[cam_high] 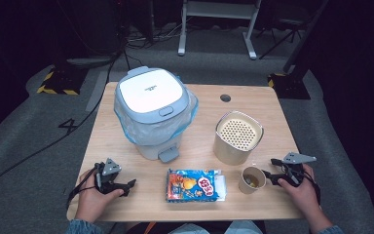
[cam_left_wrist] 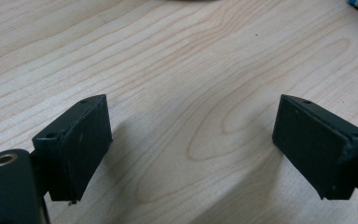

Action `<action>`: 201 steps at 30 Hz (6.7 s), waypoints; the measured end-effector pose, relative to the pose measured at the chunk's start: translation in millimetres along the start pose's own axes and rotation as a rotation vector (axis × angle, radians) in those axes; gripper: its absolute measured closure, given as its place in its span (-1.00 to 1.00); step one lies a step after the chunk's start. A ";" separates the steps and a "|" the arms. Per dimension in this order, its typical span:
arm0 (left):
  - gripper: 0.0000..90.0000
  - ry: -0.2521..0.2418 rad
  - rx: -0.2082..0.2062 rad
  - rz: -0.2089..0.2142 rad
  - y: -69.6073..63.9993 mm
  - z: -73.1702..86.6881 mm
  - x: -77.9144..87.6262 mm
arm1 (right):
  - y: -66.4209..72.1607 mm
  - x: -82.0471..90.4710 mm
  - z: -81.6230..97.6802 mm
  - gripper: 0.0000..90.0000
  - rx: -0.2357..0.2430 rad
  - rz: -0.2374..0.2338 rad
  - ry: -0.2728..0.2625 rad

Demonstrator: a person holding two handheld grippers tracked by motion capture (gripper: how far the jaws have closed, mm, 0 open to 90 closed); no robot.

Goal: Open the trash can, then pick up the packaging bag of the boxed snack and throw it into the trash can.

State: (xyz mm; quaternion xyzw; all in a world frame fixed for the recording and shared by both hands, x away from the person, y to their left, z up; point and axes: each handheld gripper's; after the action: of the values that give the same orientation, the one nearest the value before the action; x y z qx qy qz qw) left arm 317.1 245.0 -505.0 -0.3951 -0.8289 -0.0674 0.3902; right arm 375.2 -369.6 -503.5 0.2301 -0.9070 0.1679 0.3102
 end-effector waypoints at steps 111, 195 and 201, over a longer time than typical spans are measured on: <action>0.97 -0.279 -0.268 0.191 -55.8 -232.7 69.3 | -0.1 0.0 0.0 -0.38 0.000 -0.001 0.001; -0.22 -0.003 -0.128 0.119 17.6 -10.9 -4.0 | -6.6 52.6 -52.9 -0.08 -0.021 -0.078 -0.073; -0.24 -0.002 -0.122 0.112 18.1 -11.6 -4.4 | 2.4 62.4 -68.0 -0.09 -0.012 -0.111 -0.108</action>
State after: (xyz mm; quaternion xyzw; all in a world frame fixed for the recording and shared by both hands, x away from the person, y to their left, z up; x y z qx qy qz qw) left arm 338.5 249.8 -503.7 -0.4638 -0.8002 -0.0954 0.3680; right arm 363.2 -356.8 -412.8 0.2869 -0.9092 0.1322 0.2712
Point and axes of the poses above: each handheld gripper's, and its own axes: x roughly backward along the jaws, z roughly out of its underside, y roughly to its left, and after that the axes turned 14 degrees about z, right-handed
